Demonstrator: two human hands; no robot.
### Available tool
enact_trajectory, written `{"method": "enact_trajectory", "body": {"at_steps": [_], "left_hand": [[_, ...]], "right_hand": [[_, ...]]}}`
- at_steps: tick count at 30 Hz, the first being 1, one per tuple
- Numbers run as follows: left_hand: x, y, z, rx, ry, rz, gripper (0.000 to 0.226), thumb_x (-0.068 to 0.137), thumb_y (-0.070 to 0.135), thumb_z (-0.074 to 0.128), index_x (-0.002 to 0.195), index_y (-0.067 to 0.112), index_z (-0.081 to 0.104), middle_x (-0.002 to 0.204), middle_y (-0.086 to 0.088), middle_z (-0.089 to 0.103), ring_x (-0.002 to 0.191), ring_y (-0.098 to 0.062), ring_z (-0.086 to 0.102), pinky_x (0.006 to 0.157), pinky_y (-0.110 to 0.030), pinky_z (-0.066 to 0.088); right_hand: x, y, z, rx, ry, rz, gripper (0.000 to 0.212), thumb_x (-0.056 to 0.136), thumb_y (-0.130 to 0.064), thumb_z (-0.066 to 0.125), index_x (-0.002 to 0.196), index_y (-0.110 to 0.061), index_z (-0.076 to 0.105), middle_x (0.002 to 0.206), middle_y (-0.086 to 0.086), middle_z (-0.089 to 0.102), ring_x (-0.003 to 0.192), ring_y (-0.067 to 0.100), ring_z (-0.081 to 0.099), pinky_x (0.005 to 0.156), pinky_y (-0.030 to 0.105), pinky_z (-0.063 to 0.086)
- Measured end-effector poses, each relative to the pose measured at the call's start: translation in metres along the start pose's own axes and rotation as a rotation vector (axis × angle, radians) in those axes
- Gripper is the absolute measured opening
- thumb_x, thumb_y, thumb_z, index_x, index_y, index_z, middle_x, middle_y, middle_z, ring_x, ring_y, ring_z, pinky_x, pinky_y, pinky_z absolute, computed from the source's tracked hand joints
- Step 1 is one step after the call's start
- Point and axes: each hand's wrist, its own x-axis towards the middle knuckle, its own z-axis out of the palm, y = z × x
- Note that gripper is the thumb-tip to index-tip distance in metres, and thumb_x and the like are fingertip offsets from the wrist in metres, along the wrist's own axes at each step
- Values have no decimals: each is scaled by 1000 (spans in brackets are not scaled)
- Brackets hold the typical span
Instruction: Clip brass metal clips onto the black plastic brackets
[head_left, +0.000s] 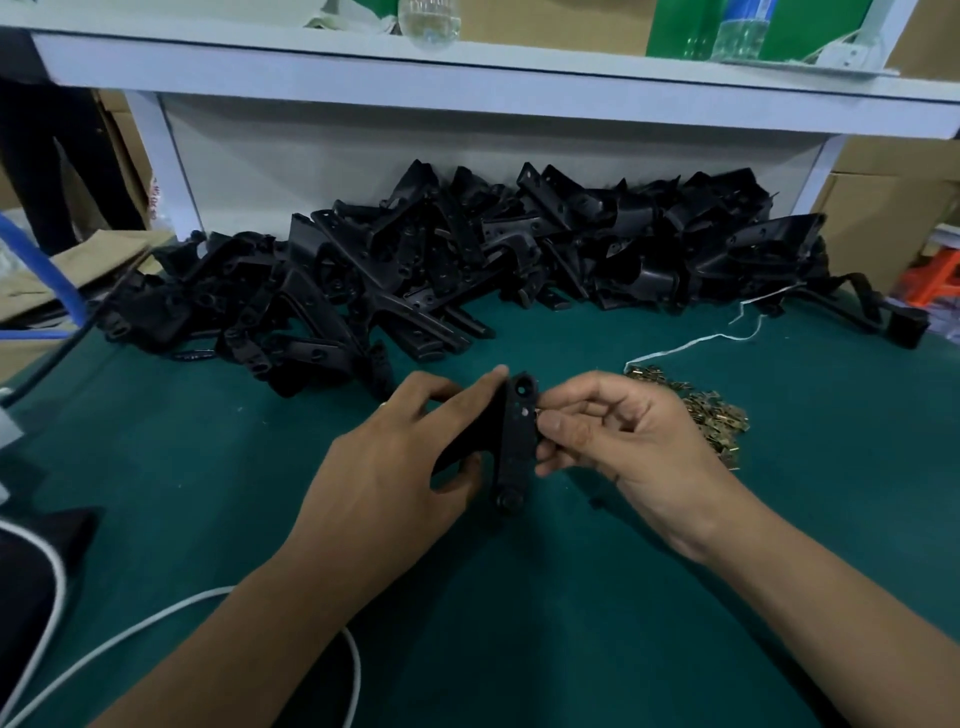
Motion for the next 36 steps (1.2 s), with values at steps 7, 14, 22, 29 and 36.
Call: {"method": "enact_trajectory", "body": {"at_steps": [7,14,22,29,36], "left_hand": [[-1,-3,-1,-54,41,-6,74,88,36,64,154,50,35,123,21,49,97,-4,59,71,-32,60],[0,-3,-1,-20,15,13,74,88,35,64,154,49,35,124,21,48,93,-4,57,67,-31,60],[-1,-3,-3,-51,-24,33,75,89,30,69,154,48,36,123,20,49,94,-7,59,69,-35,60],[0,-2,-2,-46,-39,46,75,89,29,69,154,49,37,123,19,50,95,-8,60,69,-36,59],[-3,-2,-3,-55,-59,52,73,89,38,65,152,56,33,120,22,49,94,-5,60,68,-33,58]], "right_hand": [[0,-3,-3,35,14,-9,20,80,-12,79,99,-4,79,89,17,73,76,25,71,70,33,61],[0,-3,-6,-13,21,-13,22,78,-13,80,97,-2,79,86,17,73,74,25,72,68,33,61],[0,-3,-8,-52,5,-19,18,81,-7,79,98,-1,78,85,18,73,74,26,73,68,33,62],[-1,-5,-9,-69,-27,-21,18,81,-1,77,99,-3,73,82,15,72,68,25,72,63,32,60],[-1,-10,-12,-209,-54,-71,13,79,0,79,87,6,71,74,20,72,64,26,72,60,34,62]]}}
